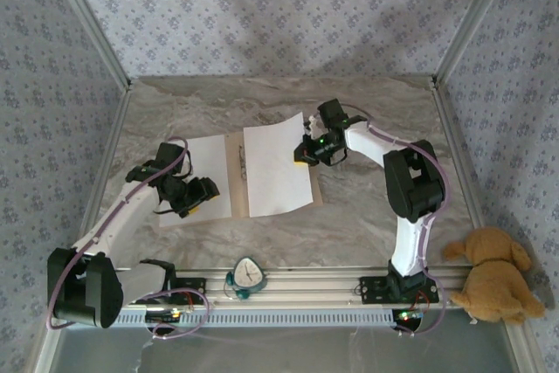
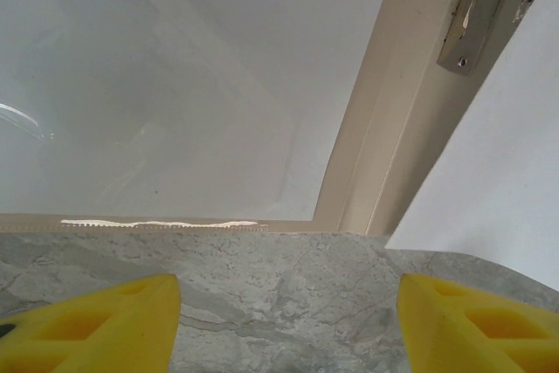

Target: Put the files into the folder

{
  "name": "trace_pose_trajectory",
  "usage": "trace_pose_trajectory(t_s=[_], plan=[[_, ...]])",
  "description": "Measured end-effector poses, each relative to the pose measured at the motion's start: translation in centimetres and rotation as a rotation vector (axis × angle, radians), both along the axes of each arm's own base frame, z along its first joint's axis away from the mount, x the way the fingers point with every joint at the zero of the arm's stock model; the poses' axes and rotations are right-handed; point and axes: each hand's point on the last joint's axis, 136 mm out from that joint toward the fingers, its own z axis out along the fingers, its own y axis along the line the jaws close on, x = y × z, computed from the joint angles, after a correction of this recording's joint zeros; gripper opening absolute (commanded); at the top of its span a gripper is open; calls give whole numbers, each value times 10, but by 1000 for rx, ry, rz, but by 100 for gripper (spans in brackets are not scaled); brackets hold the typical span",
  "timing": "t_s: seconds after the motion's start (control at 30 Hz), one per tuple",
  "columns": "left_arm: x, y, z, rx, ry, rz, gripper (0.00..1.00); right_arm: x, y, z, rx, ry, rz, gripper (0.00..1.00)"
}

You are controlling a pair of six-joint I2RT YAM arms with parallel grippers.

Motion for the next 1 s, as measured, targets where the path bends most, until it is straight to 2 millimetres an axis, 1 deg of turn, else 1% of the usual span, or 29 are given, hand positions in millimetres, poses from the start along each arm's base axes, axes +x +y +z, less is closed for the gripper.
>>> trace_pose_trajectory(t_s=[0.13,0.47,1.0], plan=[[-1,0,0,1,3,0,67,-2,-5,-12,-27,16,-3,0],[-5,1,-1,4,20,0,67,-3,-7,-24,-37,18,-7,0],[-4,1,-1,7,18,1,67,-2,-4,-39,-45,10,22,0]])
